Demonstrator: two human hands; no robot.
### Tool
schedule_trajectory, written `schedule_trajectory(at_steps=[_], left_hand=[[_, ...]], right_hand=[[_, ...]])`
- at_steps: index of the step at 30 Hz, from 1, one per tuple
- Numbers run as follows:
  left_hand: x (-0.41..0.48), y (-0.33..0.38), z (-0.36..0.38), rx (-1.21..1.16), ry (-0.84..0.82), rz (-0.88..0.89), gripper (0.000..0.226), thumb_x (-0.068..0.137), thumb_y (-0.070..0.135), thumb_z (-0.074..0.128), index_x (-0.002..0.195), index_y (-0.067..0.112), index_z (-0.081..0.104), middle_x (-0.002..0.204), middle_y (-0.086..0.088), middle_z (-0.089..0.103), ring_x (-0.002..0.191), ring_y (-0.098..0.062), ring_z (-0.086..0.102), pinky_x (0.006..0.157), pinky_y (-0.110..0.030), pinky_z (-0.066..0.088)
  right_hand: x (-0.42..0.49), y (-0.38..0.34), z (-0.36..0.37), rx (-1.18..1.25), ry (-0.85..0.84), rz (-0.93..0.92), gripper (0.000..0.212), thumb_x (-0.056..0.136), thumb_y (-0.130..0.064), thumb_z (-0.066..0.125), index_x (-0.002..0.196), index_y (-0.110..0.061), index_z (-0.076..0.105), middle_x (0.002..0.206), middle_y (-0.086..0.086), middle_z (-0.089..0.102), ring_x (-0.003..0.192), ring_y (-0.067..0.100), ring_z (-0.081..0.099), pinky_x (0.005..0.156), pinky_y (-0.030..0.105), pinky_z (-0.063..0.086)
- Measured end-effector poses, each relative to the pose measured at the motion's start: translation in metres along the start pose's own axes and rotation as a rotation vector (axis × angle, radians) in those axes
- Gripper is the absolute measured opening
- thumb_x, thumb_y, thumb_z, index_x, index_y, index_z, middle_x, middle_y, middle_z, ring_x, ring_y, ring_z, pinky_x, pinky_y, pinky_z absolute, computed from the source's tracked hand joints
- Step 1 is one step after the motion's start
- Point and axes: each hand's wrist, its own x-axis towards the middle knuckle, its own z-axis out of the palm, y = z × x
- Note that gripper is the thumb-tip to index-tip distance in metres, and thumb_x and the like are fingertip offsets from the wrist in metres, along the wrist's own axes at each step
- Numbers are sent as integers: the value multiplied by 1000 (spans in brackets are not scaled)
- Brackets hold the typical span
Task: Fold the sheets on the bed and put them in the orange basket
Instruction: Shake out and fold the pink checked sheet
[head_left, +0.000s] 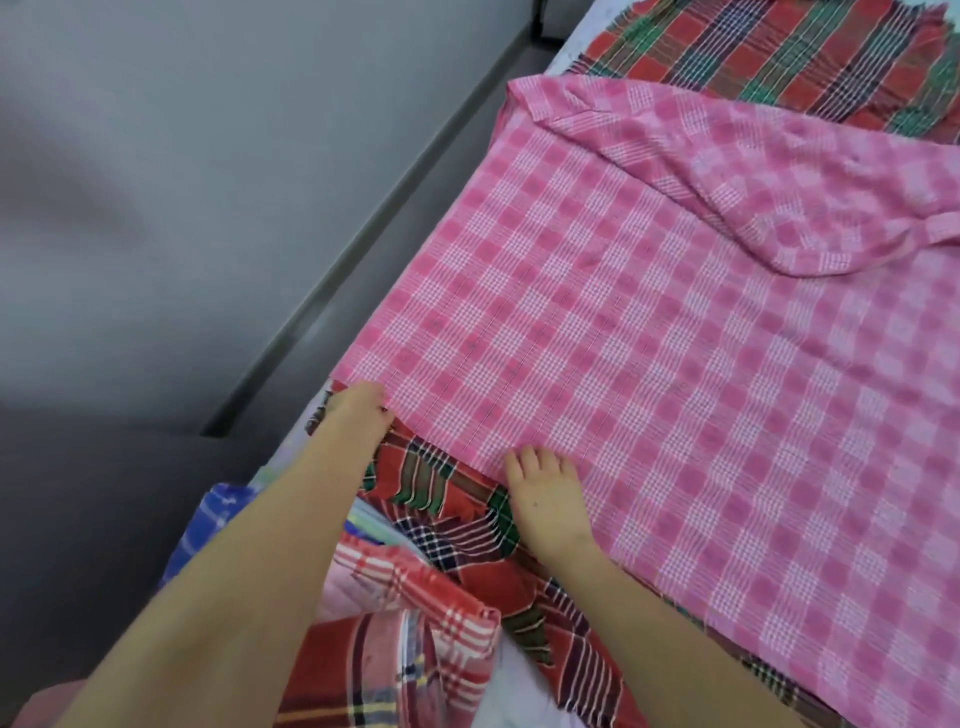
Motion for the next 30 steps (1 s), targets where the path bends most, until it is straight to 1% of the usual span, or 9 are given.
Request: schedule_trajectory(at_steps=[5,7,9,14,17,21,25,28,30], left_hand=[[20,22,5,-75,71,-59,28,94,13,49,67,15,45,27,5,41,18,-4,33,24,-13,25],[26,39,8,-122,69,-119,29,91,17,57,63,18,51,27,7,42,18,-4,31,25,-12,23],[27,56,11,-221,32,-132,20,91,16,58,72,17,64,37,7,52,28,-4,40,26,-13,28],[18,103,26,-240,-127,11,27,99,8,39,75,7,51,37,-2,54,28,-8,50,40,-13,44],[-12,106,43,-16,-197,-26,15,96,17,49,98,3,54,75,-6,63,63,-13,61,60,-20,48],[-55,71,62,68,-183,-142,55,93,29,57,139,8,37,144,-12,39,126,-31,46,96,-35,44],[-88,40,83,-90,-360,-101,61,87,33,65,136,6,41,132,-11,53,114,-27,56,81,-39,50],[-89,31,99,32,-286,150,78,75,25,78,139,14,37,123,-11,59,98,-28,62,83,-44,54],[-90,28,107,221,-222,198,78,75,20,76,140,8,35,130,-14,55,108,-31,59,83,-38,52]], right_hand=[[19,-2,-6,130,-23,-8,40,35,-1,83,71,-6,65,70,10,61,61,27,59,46,33,49],[27,11,-15,322,23,59,25,56,-4,79,76,-9,66,75,5,64,66,24,62,49,29,45],[27,30,-27,494,42,176,11,87,-8,59,94,-10,67,90,1,67,80,21,62,61,27,41],[-6,71,-62,724,44,192,17,91,-18,60,74,-17,58,60,-13,46,58,3,42,54,15,30],[-28,79,-82,786,54,236,21,89,-16,63,70,-12,56,58,-7,46,57,9,42,54,12,29],[-52,78,-114,904,162,288,35,85,-15,67,59,-28,49,57,-7,47,58,10,46,59,22,35],[-74,75,-148,786,243,241,26,84,-15,68,65,-29,56,64,-13,52,68,14,54,65,28,42],[-91,79,-167,744,242,181,7,84,-12,68,83,-17,72,73,-20,58,74,7,58,69,20,44],[-106,86,-177,721,171,133,12,83,-9,67,87,-18,74,79,-19,63,82,8,62,77,22,49]])
